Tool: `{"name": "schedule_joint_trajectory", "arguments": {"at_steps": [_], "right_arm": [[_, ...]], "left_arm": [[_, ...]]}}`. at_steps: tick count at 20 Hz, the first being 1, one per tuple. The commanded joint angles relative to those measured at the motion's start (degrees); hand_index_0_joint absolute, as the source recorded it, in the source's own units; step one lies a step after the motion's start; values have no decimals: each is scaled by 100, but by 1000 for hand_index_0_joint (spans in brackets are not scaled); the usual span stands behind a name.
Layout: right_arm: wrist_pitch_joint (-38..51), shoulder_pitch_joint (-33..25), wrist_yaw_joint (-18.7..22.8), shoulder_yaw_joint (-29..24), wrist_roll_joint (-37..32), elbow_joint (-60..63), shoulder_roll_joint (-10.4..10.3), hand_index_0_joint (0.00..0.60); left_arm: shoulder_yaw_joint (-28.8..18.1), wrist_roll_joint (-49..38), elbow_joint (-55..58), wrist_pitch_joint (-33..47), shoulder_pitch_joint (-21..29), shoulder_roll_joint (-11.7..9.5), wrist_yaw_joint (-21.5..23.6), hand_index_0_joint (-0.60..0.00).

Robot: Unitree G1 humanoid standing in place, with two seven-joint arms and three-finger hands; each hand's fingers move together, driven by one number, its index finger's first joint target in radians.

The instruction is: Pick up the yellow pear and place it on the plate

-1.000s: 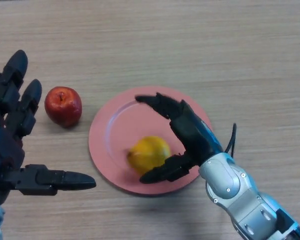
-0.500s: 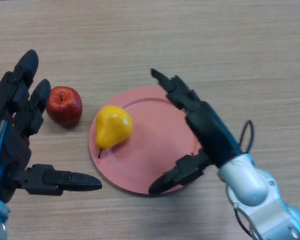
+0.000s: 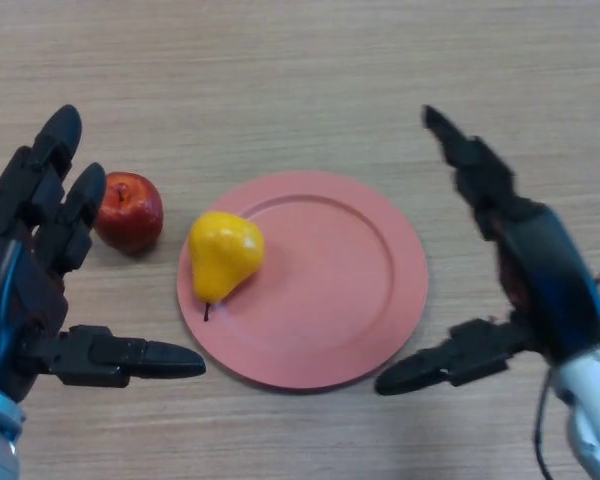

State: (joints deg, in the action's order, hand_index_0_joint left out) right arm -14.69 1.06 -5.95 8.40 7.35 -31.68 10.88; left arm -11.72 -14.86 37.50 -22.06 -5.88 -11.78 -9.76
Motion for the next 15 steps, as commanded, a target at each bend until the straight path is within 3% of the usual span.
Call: {"name": "schedule_joint_trajectory", "arguments": {"at_steps": [1,4,15], "right_arm": [[554,85,100,-317,-337,-588,34,0],[355,317,124,-411,-477,-947,82,0],[212,345,111,-533,-536,-1114,98,0]], "left_arm": [[-154,-192,354,573,188,-227,-149,0],[-108,-117,247,727,214,-222,-164,0],[19,28,254,473,489,-320,-229,0]]}}
